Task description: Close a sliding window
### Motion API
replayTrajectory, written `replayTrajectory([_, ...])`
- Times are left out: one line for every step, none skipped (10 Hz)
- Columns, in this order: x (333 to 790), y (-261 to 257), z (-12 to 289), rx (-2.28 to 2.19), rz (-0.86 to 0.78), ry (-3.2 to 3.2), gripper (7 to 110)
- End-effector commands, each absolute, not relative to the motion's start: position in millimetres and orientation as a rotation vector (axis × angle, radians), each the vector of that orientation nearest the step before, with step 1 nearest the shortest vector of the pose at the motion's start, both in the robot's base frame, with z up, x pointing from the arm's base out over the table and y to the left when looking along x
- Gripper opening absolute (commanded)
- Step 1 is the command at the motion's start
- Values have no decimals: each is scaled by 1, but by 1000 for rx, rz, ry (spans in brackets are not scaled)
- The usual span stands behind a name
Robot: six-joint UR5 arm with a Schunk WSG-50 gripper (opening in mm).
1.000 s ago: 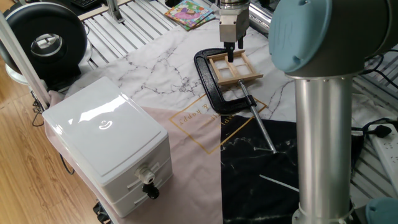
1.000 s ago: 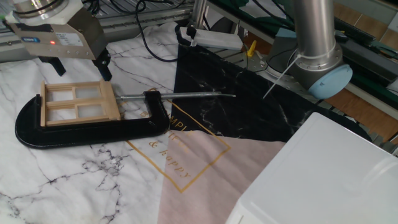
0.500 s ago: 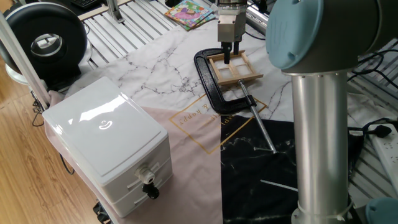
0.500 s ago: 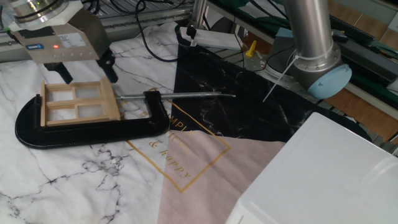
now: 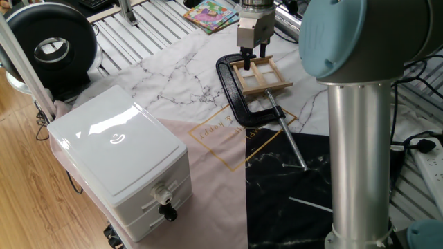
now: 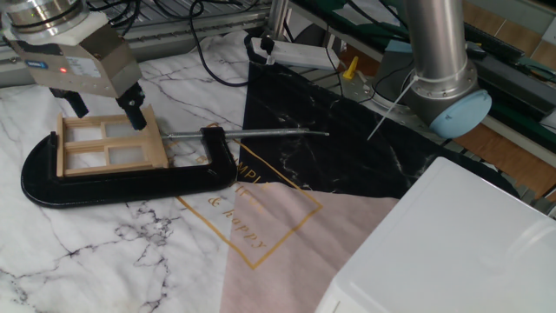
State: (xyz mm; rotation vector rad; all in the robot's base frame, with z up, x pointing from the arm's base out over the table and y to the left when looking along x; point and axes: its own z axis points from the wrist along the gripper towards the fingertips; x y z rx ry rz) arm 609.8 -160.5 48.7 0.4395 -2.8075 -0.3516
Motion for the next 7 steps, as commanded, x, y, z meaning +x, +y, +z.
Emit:
replayTrajectory([624, -198, 41, 390, -118, -2870, 22])
replayTrajectory([618, -212, 42, 436, -49, -2834, 22])
replayTrajectory([624, -210, 41, 516, -62, -2845, 22])
replayTrajectory([613, -208, 44, 641, -102, -2780, 22])
replayTrajectory([601, -221, 48, 733, -67, -2695, 22])
replayTrajectory([609, -254, 49, 812, 112, -2663, 44])
replayTrajectory([621, -258, 46, 860, 151, -2692, 44])
